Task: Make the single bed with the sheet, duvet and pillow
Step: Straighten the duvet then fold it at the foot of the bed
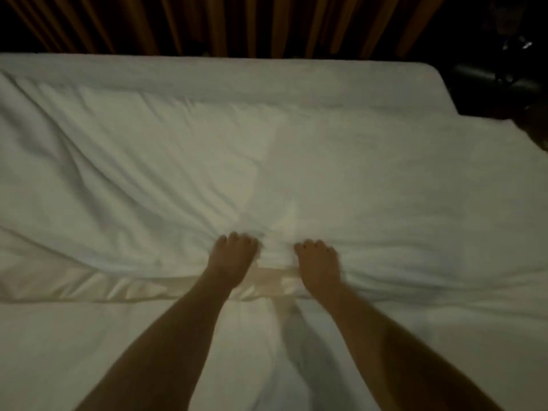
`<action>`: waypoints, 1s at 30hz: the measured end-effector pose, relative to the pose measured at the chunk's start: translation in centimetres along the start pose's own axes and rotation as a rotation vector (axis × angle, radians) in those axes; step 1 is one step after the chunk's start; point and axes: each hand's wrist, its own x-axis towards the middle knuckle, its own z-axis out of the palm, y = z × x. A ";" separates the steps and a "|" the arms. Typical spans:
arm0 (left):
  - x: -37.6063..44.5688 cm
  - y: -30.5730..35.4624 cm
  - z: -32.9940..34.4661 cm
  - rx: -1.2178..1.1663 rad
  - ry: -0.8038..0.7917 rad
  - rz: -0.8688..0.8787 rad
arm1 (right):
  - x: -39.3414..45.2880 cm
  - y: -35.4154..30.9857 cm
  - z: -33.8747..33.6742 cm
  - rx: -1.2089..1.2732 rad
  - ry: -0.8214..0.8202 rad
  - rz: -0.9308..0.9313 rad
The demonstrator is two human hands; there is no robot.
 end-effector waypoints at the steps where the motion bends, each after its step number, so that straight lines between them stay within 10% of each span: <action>1: 0.9 -0.6 -1.4 0.069 0.100 0.010 | 1.0 0.6 -1.5 0.003 0.013 0.010; 8: 5.8 -5.0 -9.6 0.163 0.465 -0.002 | 5.4 3.2 -6.6 0.105 0.611 0.284; 14: -1.2 -3.3 2.7 0.014 0.000 -0.032 | -1.6 0.9 5.0 0.035 0.268 0.052; 22: 5.3 -7.5 -7.4 0.191 0.483 -0.027 | 4.0 5.2 -3.6 0.348 0.839 0.315; 30: -3.6 3.0 6.2 -0.039 -0.133 -0.267 | -4.0 -6.2 7.3 0.268 0.129 0.134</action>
